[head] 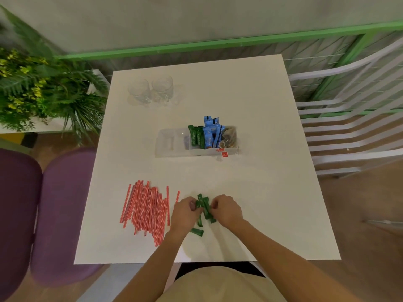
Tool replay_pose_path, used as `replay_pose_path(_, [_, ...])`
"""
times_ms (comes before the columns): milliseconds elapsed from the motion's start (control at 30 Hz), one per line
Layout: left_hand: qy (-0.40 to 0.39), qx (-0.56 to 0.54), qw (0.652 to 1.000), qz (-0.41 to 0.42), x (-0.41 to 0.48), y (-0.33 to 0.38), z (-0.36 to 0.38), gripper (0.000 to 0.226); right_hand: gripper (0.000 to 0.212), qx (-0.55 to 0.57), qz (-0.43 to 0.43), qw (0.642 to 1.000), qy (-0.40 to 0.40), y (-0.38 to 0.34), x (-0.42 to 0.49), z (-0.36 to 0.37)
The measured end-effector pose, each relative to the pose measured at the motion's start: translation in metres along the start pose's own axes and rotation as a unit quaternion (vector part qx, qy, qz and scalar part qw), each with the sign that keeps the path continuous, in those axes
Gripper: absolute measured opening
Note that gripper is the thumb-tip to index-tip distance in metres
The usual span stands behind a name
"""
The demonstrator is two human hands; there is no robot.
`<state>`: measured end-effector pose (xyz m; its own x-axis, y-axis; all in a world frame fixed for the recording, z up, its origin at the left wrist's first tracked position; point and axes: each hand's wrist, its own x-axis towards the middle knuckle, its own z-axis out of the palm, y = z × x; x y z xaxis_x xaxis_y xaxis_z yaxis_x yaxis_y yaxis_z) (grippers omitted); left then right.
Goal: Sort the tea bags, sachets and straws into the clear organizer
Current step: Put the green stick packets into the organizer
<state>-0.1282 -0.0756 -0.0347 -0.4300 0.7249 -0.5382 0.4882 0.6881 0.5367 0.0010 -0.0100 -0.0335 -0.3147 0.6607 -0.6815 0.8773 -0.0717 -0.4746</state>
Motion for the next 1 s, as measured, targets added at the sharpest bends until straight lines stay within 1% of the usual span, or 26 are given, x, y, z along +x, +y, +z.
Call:
replay_pose_path(67, [0.012,-0.031,0.999,-0.007,0.002,0.001,0.000,0.020,0.012,-0.023,-0.009,1.000,0.000,0.000,0.000,-0.001])
replay_pose_path(167, [0.019,-0.061,0.998,-0.006,0.012,0.005,-0.002,0.030,0.014,-0.013,-0.003,1.000,0.004,0.002,0.001,-0.003])
replay_pose_path(233, [0.005,-0.045,0.999,0.013,0.020,0.007,-0.004,0.032,0.015,-0.005,0.003,1.000,0.010,0.004,0.001,-0.006])
replay_pose_path(367, [-0.053,0.009,0.998,0.032,0.028,0.013,-0.006,0.026,0.016,0.019,0.012,1.000,0.017,0.010,0.005,-0.015])
replay_pose_path(467, [-0.070,0.031,0.996,0.034,0.031,0.012,-0.007,0.026,0.018,0.042,0.008,0.999,0.030,0.011,0.008,-0.019])
replay_pose_path(600, [-0.072,0.020,0.997,0.033,0.035,0.008,-0.012,0.017,0.032,0.100,-0.009,0.994,0.039,0.010,0.011,-0.026])
replay_pose_path(733, [-0.076,0.018,0.995,0.067,0.043,0.007,-0.024,0.012,0.021,0.165,-0.017,0.986,0.027,0.006,0.013,-0.036])
replay_pose_path(900, [-0.090,-0.009,0.990,0.104,0.049,0.019,-0.047,0.009,0.006,0.269,-0.035,0.962,0.027,-0.003,0.020,-0.045])
replay_pose_path(1000, [-0.080,-0.017,0.987,0.137,0.053,0.031,-0.066,0.007,0.016,0.314,-0.045,0.948,0.012,-0.011,0.021,-0.053])
